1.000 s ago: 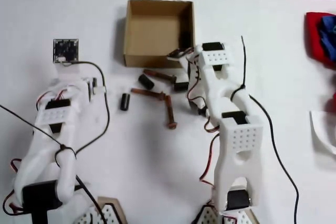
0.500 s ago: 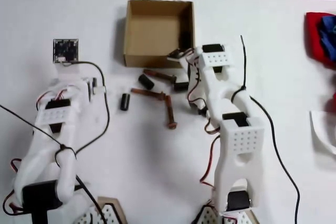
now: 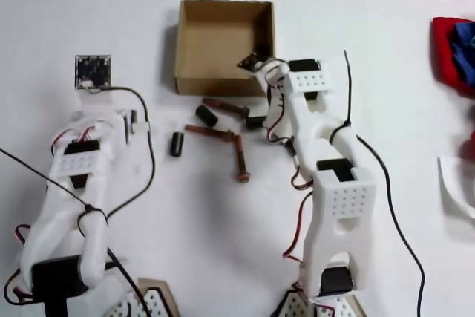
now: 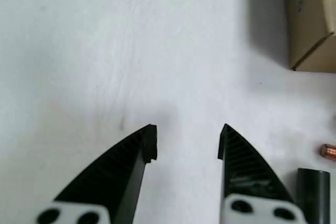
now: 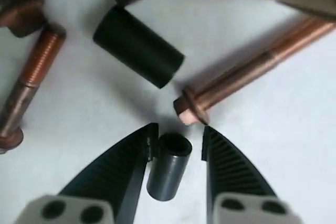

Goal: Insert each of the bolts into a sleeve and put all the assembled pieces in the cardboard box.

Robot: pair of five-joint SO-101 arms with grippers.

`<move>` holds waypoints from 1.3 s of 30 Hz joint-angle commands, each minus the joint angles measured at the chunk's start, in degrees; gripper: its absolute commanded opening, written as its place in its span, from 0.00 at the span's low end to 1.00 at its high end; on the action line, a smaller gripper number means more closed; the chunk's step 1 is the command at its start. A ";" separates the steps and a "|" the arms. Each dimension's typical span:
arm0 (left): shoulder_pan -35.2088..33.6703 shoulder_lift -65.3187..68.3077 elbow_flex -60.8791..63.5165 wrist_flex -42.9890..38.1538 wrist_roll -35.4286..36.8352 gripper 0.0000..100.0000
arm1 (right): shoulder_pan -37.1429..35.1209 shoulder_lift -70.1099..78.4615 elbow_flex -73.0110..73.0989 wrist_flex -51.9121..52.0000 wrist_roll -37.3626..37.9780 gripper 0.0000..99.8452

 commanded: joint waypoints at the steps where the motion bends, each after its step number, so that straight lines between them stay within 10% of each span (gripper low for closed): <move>1: -0.70 -0.44 -0.13 -1.05 0.00 0.21 | -1.01 -5.32 -0.35 -0.75 -0.09 0.14; 39: -0.70 -0.44 -0.13 -0.88 0.00 0.21 | 4.09 -7.34 16.09 -10.15 1.32 0.17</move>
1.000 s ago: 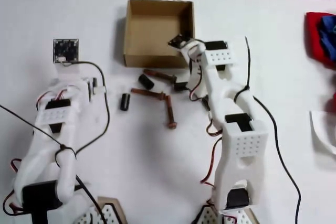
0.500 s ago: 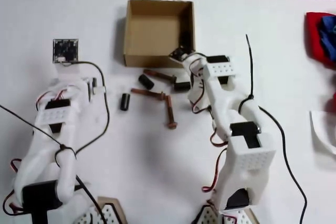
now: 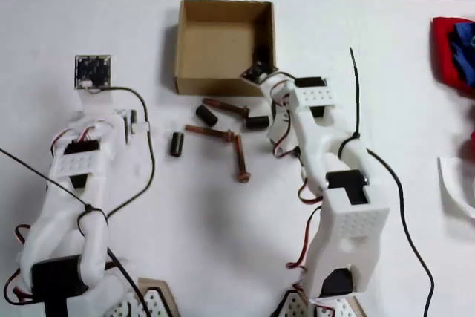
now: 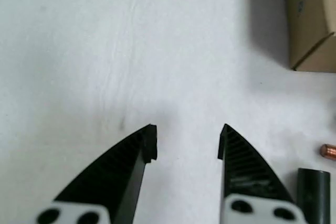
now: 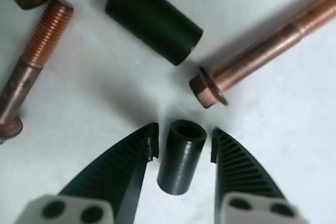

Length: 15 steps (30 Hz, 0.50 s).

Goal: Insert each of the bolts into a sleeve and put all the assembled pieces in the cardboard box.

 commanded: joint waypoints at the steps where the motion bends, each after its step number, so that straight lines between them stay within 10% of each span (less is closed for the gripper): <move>1: -0.70 -0.44 -0.13 -0.88 0.00 0.21 | 3.56 0.48 -2.20 1.27 0.53 0.17; 15: -0.70 -0.44 -0.13 -0.97 0.00 0.21 | 4.88 0.92 -1.93 2.59 0.26 0.06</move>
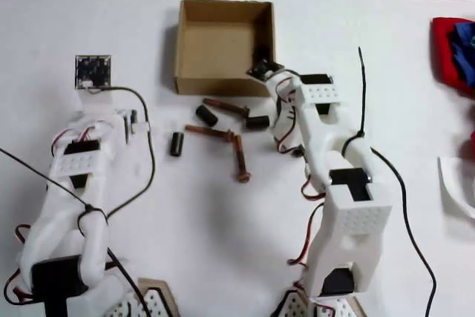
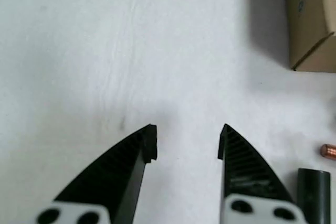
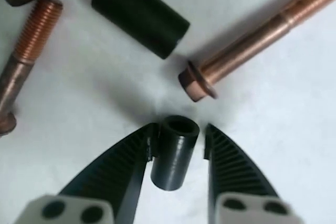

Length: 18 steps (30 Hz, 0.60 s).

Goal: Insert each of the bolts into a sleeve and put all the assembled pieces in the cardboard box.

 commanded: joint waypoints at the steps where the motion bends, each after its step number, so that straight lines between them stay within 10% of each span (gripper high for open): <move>1: -0.62 -0.44 -0.13 -0.97 0.00 0.21 | 2.95 0.31 -0.79 2.59 0.09 0.02; 18: -0.62 -0.44 -0.13 -0.88 0.00 0.21 | 1.19 -5.05 -0.79 7.25 0.44 0.12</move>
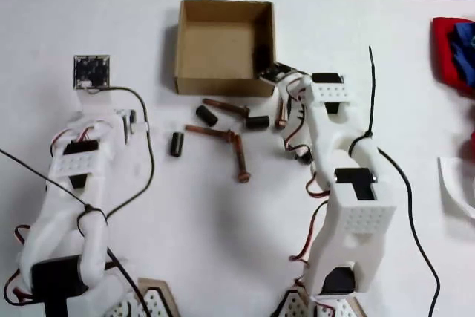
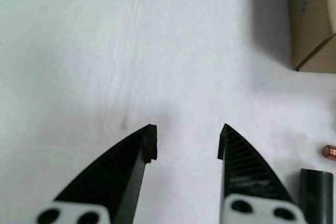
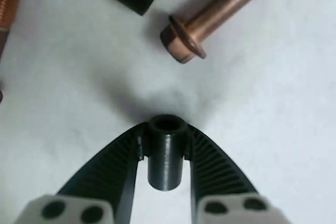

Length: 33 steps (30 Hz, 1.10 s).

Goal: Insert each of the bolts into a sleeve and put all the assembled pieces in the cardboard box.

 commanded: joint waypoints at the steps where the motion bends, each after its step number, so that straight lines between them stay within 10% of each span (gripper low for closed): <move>1: -0.35 -0.44 -0.13 -0.88 0.00 0.21 | -0.66 -3.65 -0.70 1.71 0.44 0.15; 33: -0.35 -0.44 -0.13 -0.79 0.00 0.21 | -0.13 -3.74 9.14 -4.53 2.37 0.03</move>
